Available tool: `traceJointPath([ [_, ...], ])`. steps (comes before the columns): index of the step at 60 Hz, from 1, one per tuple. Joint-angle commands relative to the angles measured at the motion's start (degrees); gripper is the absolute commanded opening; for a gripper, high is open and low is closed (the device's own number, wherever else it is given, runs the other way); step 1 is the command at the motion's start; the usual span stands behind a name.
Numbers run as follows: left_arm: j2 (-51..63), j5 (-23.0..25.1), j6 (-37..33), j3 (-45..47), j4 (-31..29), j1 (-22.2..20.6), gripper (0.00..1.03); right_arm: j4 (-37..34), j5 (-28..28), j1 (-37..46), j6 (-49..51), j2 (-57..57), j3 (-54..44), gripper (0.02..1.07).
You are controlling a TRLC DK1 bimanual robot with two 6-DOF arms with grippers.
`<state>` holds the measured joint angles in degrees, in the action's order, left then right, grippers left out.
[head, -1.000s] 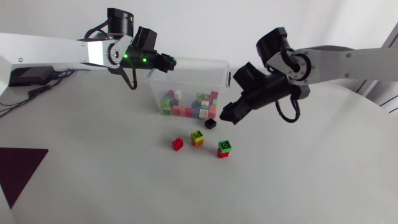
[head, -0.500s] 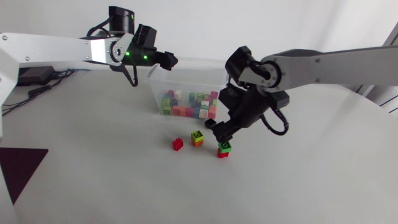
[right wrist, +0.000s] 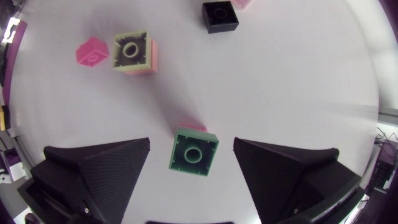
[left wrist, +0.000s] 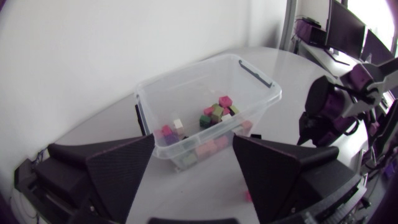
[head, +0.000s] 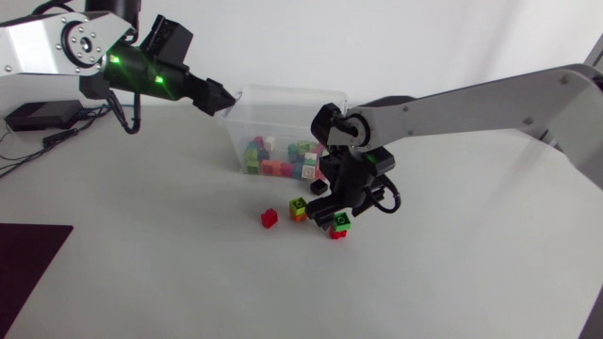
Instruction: Place the duplo bricks in the container
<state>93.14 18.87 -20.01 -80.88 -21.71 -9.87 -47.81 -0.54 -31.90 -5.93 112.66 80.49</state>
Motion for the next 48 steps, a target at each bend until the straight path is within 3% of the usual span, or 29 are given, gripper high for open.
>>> traceJointPath([
  [1,-3.49,0.46,-4.34,3.89,-2.72,0.90,0.88,-1.23,-0.69,-0.36,-2.77,3.35,1.69,0.97],
  [14,-8.94,0.46,-9.52,11.27,-6.76,0.99,0.88,-2.37,-0.43,-0.27,-3.29,5.02,1.95,0.92],
  [17,-10.09,0.46,-10.75,13.56,-7.64,0.64,0.88,-2.37,-0.43,-0.18,-3.38,5.46,1.87,0.82],
  [24,-11.23,0.46,-12.60,17.16,-7.64,0.11,0.88,-1.93,-0.43,-0.18,-3.38,6.17,2.04,0.73],
  [36,-11.41,0.55,-14.00,19.45,-7.46,0.11,0.88,-1.76,-0.52,0.00,-3.38,8.19,3.62,0.70],
  [48,-11.41,0.55,-14.79,20.59,-6.85,0.20,0.88,-1.93,-0.78,0.00,-3.38,8.36,4.59,0.52],
])
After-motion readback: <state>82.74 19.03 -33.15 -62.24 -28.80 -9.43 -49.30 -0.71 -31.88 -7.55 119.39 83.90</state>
